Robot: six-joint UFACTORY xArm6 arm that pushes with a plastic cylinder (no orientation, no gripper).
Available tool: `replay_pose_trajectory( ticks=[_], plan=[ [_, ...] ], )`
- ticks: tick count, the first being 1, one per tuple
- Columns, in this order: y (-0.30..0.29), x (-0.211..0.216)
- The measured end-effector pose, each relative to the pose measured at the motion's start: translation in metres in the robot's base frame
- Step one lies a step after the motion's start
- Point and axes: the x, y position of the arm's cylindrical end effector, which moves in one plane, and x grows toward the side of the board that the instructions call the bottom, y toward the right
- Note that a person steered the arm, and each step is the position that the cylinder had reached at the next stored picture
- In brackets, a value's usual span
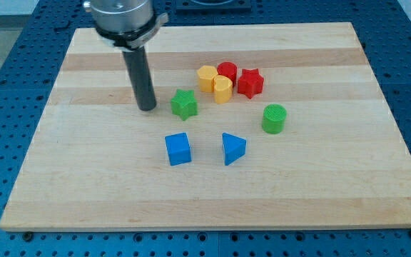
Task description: Slide the green star closer to the yellow heart
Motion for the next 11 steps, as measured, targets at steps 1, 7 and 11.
replay_pose_trajectory(
  ticks=[1, 7, 11],
  plan=[
    [-0.001, 0.022],
    [0.055, 0.008],
    [0.099, 0.048]
  ],
)
